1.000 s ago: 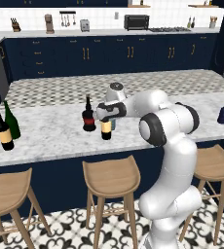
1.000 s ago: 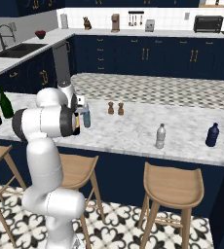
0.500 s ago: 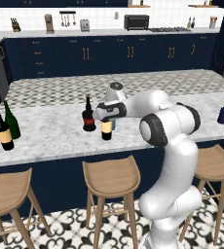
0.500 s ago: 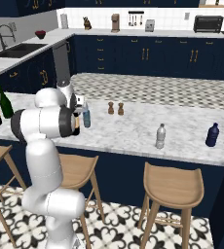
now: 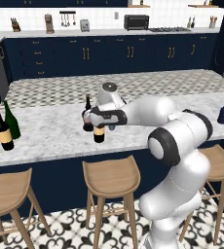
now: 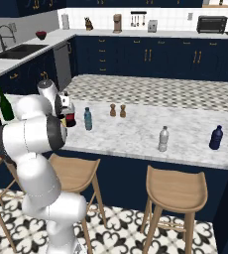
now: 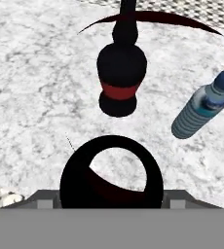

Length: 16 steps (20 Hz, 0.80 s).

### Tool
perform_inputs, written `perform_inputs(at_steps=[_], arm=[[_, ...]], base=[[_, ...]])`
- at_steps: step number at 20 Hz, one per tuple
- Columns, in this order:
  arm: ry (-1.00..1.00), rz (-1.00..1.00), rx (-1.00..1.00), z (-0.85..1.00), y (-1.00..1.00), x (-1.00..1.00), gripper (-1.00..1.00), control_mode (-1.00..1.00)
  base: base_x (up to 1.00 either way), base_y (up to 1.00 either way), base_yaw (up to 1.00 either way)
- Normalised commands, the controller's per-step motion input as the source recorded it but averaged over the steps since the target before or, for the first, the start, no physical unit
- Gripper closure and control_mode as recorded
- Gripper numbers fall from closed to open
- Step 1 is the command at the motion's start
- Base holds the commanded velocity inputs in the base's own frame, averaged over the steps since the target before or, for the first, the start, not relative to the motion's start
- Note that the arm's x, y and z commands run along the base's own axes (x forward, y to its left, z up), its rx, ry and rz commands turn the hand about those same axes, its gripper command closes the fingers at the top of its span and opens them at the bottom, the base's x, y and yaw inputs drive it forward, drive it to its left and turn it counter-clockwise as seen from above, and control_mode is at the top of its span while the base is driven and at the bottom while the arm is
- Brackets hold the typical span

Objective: Move the plastic bottles in the middle to the plastics group, and the glass bottles in the middle to the glass group.

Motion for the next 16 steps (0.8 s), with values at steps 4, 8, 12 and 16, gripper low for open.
perform_inputs(at_steps=[4, 8, 12, 16], arm=[[0.00, 0.14, 0.00, 0.24, 0.95, -0.14, 1.00, -1.00], [0.00, 0.21, 0.00, 0.01, 0.97, 0.00, 1.00, -1.00], [0.00, 0.21, 0.00, 0.00, 0.93, 0.00, 1.00, -1.00], [0.00, 0.19, 0.00, 0.00, 0.93, 0.00, 1.00, -1.00]], base=[[0.00, 0.00, 0.00], [0.00, 0.00, 0.00], [0.00, 0.00, 0.00], [0.00, 0.00, 0.00]])
